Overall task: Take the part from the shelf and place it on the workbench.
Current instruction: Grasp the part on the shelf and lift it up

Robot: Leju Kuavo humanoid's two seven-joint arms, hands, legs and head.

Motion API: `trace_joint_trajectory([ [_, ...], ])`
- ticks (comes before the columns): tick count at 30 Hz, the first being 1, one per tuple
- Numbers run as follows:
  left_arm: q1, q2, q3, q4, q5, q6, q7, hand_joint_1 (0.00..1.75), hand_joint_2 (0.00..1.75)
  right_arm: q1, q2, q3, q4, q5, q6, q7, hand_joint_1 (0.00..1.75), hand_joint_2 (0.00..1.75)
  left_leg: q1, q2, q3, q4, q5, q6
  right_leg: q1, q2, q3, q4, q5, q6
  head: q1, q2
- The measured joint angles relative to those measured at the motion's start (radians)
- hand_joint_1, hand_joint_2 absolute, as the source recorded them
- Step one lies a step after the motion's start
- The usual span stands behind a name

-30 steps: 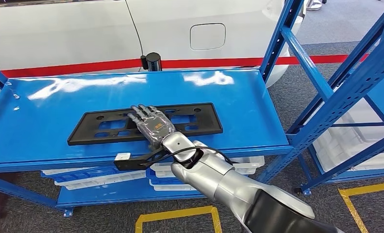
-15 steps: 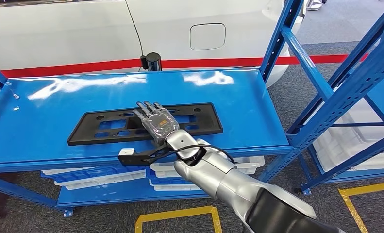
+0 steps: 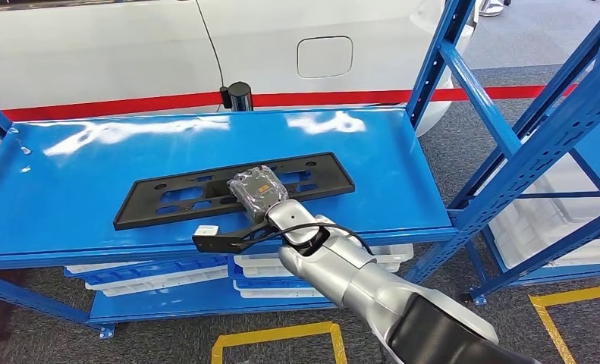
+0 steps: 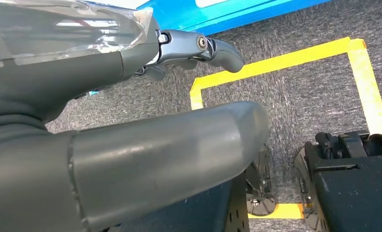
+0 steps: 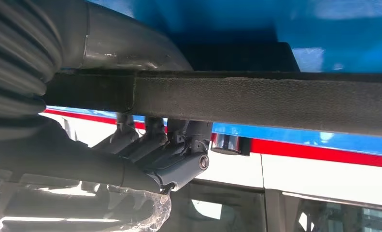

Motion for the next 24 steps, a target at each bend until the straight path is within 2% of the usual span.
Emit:
trace_joint_trajectory([
  [17, 0.001, 0.001, -0.014, 0.0, 0.004, -0.013, -0.019, 0.0, 0.0, 0.003, -0.005, -0.041, 0.0, 0.054, -0.016, -0.012, 1.75, 1.75, 0.0, 0.0, 0.0, 0.0, 0.0, 0.0, 0.0, 0.0, 0.0, 0.0, 0.0, 0.0, 0.0, 0.0],
  [21, 0.001, 0.001, -0.018, 0.0, 0.004, -0.014, -0.023, 0.0, 1.75, 0.005, -0.005, -0.05, 0.0, 0.056, -0.019, -0.015, 1.75, 1.75, 0.0, 0.0, 0.0, 0.0, 0.0, 0.0, 0.0, 0.0, 0.0, 0.0, 0.0, 0.0, 0.0, 0.0],
  [24, 0.001, 0.001, -0.021, 0.0, 0.0, -0.012, -0.032, 0.0, 1.75, 0.007, -0.005, -0.058, 0.0, 0.058, -0.025, -0.017, 1.75, 1.75, 0.0, 0.0, 0.0, 0.0, 0.0, 0.0, 0.0, 0.0, 0.0, 0.0, 0.0, 0.0, 0.0, 0.0],
])
